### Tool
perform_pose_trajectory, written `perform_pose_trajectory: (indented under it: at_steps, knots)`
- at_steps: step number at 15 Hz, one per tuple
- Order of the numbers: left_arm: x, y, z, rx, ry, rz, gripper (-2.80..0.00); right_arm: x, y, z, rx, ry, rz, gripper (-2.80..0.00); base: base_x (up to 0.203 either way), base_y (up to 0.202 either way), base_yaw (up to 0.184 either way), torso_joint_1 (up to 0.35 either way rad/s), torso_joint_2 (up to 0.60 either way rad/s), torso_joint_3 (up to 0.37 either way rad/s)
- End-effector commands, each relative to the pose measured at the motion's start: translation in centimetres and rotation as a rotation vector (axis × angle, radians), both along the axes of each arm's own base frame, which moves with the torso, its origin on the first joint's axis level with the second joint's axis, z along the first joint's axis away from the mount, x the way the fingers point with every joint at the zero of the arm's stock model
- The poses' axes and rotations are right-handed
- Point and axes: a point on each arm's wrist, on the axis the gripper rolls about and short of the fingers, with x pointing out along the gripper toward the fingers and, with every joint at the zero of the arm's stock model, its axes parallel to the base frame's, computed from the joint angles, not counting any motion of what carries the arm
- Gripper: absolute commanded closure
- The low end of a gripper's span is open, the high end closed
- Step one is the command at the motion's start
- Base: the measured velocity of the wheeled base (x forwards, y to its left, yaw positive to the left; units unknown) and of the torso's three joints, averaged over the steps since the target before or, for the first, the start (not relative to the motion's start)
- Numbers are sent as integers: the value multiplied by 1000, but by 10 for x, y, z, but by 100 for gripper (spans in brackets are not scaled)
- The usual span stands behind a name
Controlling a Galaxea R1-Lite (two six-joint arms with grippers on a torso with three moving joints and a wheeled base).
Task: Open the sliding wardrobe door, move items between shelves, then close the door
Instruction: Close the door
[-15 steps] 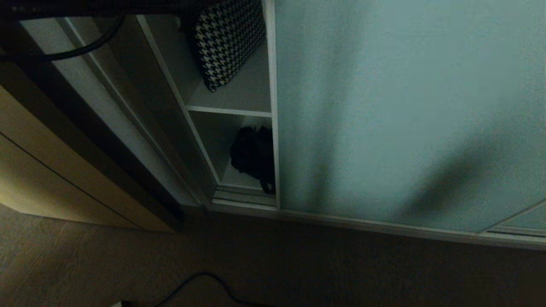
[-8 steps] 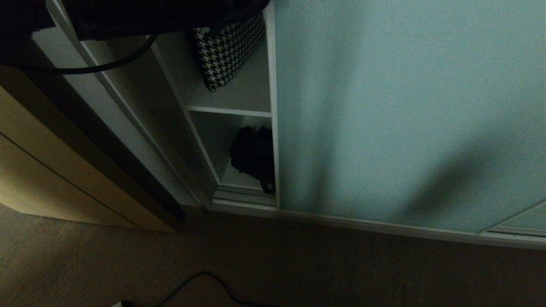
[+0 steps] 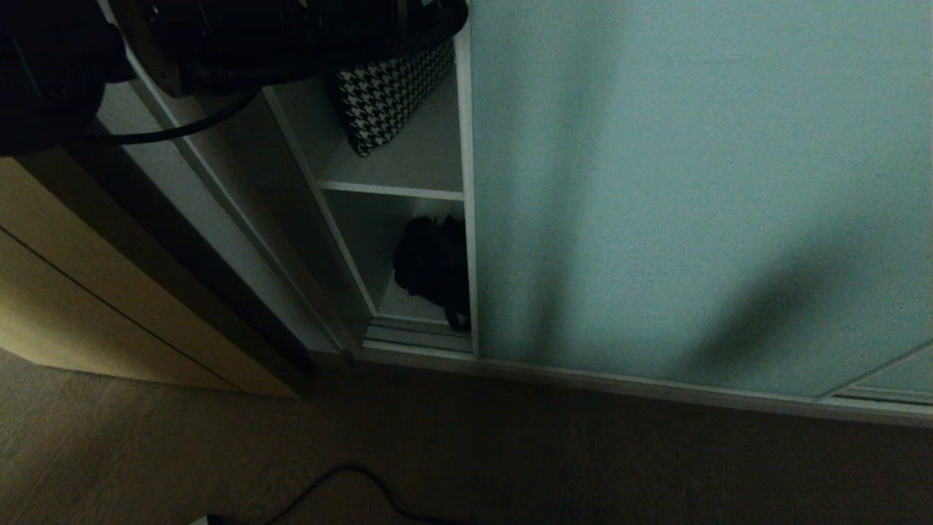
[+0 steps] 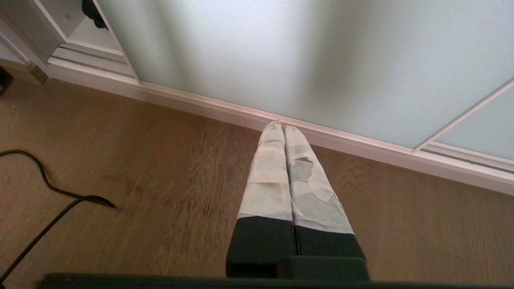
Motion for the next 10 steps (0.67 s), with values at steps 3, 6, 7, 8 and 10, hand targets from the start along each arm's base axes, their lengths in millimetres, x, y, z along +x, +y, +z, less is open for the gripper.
perform_pose_trajectory:
  at_steps: [3, 6, 7, 8, 10]
  knots:
    - [-13, 6, 4, 43, -66, 69, 0, 0, 0, 0, -1, 0, 1, 0, 0, 0, 0, 0, 0, 0]
    - [-12, 5, 4, 46, -68, 70, 0, 0, 0, 0, -1, 0, 1, 0, 0, 0, 0, 0, 0, 0]
    - [-12, 5, 4, 45, -68, 64, 0, 0, 0, 0, -1, 0, 0, 0, 0, 0, 0, 0, 0, 0]
    - [-17, 7, 5, 48, -68, 53, 0, 0, 0, 0, -1, 0, 1, 0, 0, 0, 0, 0, 0, 0]
    - [-18, 3, 9, 37, -85, 52, 0, 0, 0, 0, -1, 0, 1, 0, 0, 0, 0, 0, 0, 0]
